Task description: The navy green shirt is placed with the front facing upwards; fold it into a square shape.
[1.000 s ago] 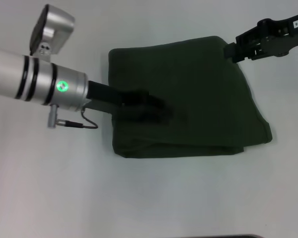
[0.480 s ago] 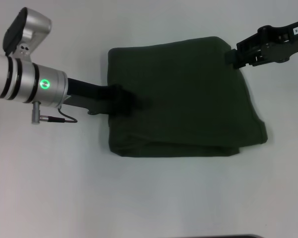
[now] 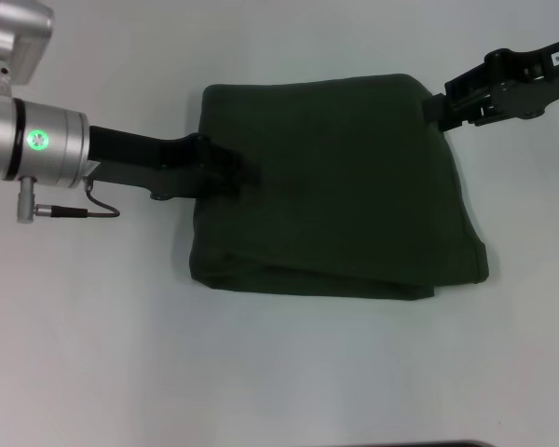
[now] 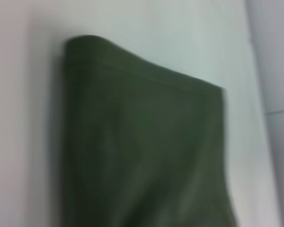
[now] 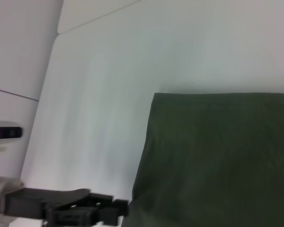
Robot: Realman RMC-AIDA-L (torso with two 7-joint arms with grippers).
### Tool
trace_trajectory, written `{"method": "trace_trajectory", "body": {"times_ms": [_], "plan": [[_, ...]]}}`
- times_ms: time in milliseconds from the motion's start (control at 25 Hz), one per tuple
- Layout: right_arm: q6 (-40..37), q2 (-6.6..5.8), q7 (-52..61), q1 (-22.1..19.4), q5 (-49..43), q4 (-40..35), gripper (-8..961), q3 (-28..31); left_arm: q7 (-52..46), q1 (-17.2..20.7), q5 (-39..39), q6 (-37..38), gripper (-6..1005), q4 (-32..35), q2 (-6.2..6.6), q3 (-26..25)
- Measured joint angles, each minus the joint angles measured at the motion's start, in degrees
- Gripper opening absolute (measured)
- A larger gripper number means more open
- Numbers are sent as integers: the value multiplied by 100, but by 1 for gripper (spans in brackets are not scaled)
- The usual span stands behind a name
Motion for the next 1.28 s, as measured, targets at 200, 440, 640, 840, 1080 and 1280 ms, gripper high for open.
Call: {"method": "trace_trajectory", "body": {"times_ms": [200, 440, 640, 840, 1080, 1280], "plan": [[9, -56, -12, -3, 3, 0, 339, 28, 44, 28, -316, 387, 405, 252, -93, -47], [39, -4, -19, 65, 9, 40, 340, -20, 47, -178, -261, -352, 409, 147, -314, 295], [263, 56, -39, 101, -5, 220, 341, -214, 51, -342, -239, -1017, 413, -159, -307, 590], [573, 146, -44, 98, -8, 469, 341, -250, 54, -370, -246, -1169, 416, -272, -270, 695], [1090, 386, -27, 131, 12, 706, 341, -279, 58, -409, -448, -842, 420, -234, -310, 678], [1591, 592, -2, 167, 24, 720, 341, -270, 23, -564, -382, -919, 423, -303, -332, 746]]}}
